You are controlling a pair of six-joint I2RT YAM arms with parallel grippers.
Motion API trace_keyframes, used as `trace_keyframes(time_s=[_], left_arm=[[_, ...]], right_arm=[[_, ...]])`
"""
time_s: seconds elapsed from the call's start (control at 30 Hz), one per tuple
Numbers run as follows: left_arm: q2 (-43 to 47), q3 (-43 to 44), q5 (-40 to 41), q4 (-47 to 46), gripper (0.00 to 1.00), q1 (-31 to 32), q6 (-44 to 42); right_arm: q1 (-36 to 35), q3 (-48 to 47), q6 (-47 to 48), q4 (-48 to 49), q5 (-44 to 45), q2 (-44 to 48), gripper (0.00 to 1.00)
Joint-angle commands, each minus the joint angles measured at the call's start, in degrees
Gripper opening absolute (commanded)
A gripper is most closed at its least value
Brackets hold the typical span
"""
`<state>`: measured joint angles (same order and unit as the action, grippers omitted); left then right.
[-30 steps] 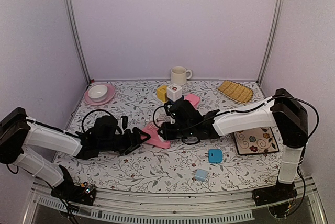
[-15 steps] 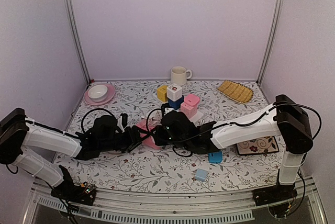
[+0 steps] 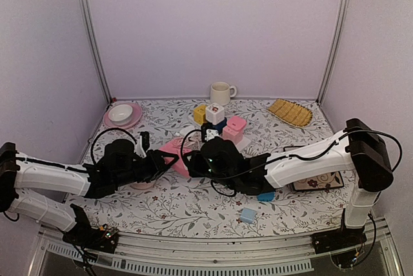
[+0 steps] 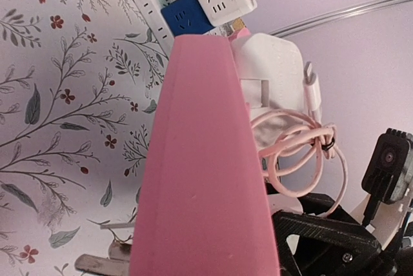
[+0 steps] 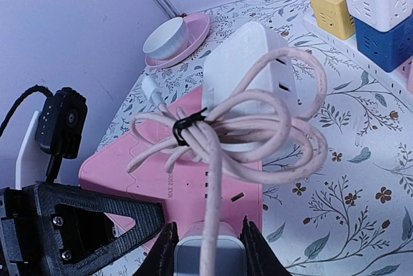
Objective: Pull the plug off the socket
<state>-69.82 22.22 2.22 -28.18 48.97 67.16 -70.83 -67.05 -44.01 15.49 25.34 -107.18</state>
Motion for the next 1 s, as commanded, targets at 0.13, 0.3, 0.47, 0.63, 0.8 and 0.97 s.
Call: trace_keyframes(time_s=[0.13,0.3,0.47,0.63,0.8,0.97], left_arm=[[0.5,0.9,0.8,-0.5,0.01,0.4,-4.4],[-1.1,4.9,4.9,11.1,0.0,0.9,-7.1],[-4.0,6.8,9.9,18.6,0.0,1.7,-7.0],[-5.2,7.2,13.8,23.0,0.0,2.2,-5.3],[-5.0,7.4,15.7,24.4,0.0,2.1,-5.2],[-3.7,7.1,17.2,24.9,0.0,2.1,-5.2]], right_arm=[[-1.4,2.6,-0.6,4.6,-2.6,4.8,0.03],[-1.3,3.4,-0.2,4.6,-2.8,5.7,0.03],[-1.3,3.0,1.9,3.7,-2.8,5.8,0.03],[-1.3,2.7,4.5,1.7,-1.8,5.7,0.03],[-0.8,3.3,6.4,0.7,-3.5,6.7,0.03],[2.5,7.2,5.2,4.9,-13.3,9.1,0.03]])
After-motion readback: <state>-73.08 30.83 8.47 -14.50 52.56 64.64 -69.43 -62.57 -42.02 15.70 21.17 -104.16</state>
